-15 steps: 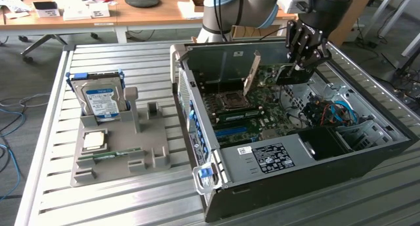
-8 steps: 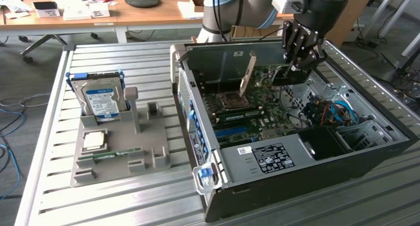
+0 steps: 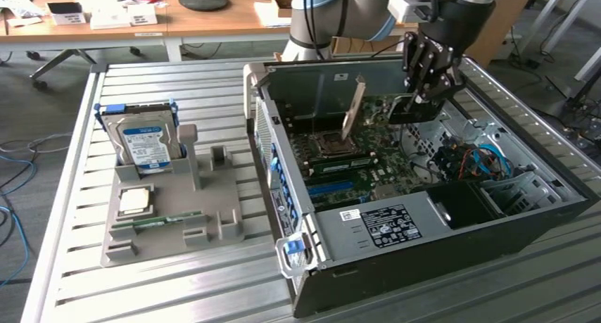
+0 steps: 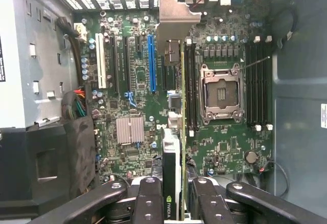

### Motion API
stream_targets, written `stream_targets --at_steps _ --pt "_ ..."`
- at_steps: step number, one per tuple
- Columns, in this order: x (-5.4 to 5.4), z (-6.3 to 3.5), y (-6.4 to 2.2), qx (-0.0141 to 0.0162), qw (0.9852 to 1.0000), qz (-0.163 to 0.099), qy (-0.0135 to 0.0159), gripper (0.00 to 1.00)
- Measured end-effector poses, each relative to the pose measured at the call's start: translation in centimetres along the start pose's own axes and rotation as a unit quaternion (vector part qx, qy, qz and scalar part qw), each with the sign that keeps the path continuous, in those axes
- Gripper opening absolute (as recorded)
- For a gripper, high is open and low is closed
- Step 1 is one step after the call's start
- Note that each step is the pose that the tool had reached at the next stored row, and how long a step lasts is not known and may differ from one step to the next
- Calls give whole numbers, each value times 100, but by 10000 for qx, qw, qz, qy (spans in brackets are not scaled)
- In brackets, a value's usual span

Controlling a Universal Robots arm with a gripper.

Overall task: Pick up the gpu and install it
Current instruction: 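Insert the gpu into the slot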

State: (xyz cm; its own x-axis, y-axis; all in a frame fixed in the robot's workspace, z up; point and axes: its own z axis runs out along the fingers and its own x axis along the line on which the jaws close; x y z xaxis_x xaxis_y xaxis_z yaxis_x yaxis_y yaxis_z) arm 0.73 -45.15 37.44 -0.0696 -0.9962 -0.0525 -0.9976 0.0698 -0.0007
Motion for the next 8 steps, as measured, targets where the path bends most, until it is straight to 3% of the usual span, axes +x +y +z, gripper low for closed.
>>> stream_targets --at_steps 5,8 --pt "9 110 8 0 10000 0 2 27" --pt "9 112 10 0 10000 1 1 27"
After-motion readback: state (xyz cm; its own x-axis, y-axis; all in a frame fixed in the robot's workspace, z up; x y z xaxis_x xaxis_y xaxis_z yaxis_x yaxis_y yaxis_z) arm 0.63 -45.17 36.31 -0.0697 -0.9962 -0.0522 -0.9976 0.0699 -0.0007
